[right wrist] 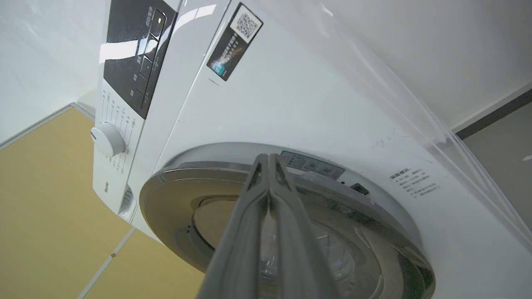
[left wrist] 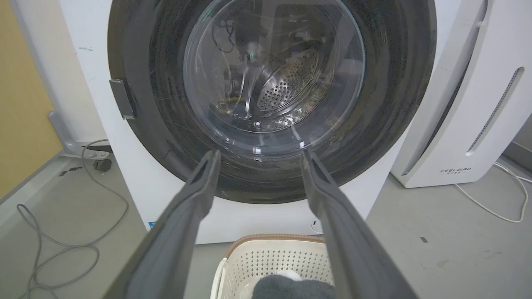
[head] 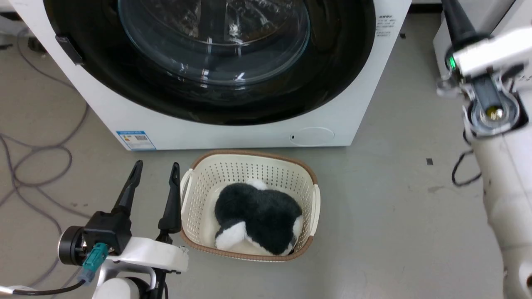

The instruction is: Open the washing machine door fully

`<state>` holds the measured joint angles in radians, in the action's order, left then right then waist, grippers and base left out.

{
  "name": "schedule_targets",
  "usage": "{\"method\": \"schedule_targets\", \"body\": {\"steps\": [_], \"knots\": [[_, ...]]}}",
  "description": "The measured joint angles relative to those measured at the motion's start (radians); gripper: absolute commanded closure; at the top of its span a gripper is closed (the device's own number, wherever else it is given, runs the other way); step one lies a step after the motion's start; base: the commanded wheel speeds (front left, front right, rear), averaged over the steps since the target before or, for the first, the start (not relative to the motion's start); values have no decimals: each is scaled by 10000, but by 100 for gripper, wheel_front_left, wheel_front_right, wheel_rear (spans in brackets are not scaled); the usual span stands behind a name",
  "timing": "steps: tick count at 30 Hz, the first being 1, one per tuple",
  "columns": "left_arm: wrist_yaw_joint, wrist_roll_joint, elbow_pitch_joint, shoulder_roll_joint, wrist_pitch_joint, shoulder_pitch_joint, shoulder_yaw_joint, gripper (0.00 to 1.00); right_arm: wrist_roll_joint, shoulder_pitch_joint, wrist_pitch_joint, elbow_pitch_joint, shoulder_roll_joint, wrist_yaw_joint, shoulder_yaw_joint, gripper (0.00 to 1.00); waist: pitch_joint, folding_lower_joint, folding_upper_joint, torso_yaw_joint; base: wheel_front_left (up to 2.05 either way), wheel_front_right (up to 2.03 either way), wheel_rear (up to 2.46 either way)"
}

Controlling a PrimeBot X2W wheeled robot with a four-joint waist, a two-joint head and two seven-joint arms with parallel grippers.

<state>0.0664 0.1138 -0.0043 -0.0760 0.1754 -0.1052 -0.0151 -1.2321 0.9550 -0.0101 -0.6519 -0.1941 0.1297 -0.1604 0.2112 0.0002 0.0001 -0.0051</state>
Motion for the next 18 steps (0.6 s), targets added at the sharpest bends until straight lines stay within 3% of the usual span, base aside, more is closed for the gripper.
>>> {"method": "schedule_targets", "body": {"steps": [18], "knots": [[261, 159, -313, -15, 328, -534, 48, 0, -817, 4543, -2215, -3802, -23, 2, -2767, 100, 1125, 0, -1, 146, 0, 0, 0]]}}
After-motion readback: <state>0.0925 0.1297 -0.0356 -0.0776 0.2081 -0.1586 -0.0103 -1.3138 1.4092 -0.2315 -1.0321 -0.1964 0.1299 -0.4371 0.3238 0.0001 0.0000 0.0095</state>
